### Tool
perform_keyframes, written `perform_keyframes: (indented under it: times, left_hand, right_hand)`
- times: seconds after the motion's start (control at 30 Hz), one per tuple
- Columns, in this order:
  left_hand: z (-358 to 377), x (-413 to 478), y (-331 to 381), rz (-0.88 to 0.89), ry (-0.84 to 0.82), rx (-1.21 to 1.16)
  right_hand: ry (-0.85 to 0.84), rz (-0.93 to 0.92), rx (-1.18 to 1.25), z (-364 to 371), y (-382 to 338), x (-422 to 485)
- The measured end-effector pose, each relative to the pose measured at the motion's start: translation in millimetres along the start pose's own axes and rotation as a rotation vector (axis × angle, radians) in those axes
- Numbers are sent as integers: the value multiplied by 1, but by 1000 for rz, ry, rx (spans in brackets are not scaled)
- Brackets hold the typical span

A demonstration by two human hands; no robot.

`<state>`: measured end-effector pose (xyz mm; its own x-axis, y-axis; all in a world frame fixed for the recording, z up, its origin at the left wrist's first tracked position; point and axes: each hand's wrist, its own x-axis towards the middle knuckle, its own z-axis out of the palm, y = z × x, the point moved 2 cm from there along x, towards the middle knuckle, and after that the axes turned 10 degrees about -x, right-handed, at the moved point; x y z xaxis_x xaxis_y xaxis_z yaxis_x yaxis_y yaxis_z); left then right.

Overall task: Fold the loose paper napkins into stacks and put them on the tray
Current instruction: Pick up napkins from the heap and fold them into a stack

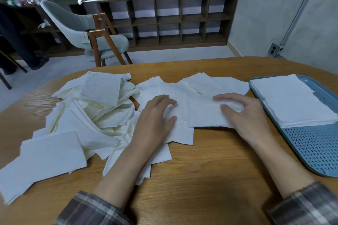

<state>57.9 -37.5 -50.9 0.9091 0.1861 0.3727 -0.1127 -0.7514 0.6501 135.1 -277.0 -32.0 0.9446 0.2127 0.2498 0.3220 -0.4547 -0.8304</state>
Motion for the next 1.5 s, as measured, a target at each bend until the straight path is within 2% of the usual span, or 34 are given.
perform_keyframes:
  times: [0.1,0.17,0.37,0.7,0.83,0.97,1.1,1.2,1.33,1.5]
  left_hand:
    - [2,1,-2,-6,-43,63]
    - [0,0,-2,-19,-64,53]
    - [2,0,-3,2,-31,21]
    - [-1,-1,5,192,94,-18]
    - [-2,-7,20,279,74,-68]
    - [-1,-11,29,323,39,-124]
    - [-5,-11,38,309,36,-271]
    - [-7,-12,40,290,16,-313]
    - [-8,-15,45,242,-48,-335]
    - [-10,-15,54,198,21,-421]
  right_hand:
    - [134,15,4,-4,1,1]
    - [164,19,3,-4,0,0]
    - [132,3,8,-1,0,-1]
    - [120,-22,-50,1,2,0]
    - [140,-49,-75,1,-4,-3]
    - [68,-136,-91,2,-9,-6]
    - [-109,-265,-98,5,-14,-11]
    - [-189,-278,-143,12,-15,-14]
    - [-149,-282,-172,13,-18,-15]
    - [-29,-323,-130,15,-20,-17]
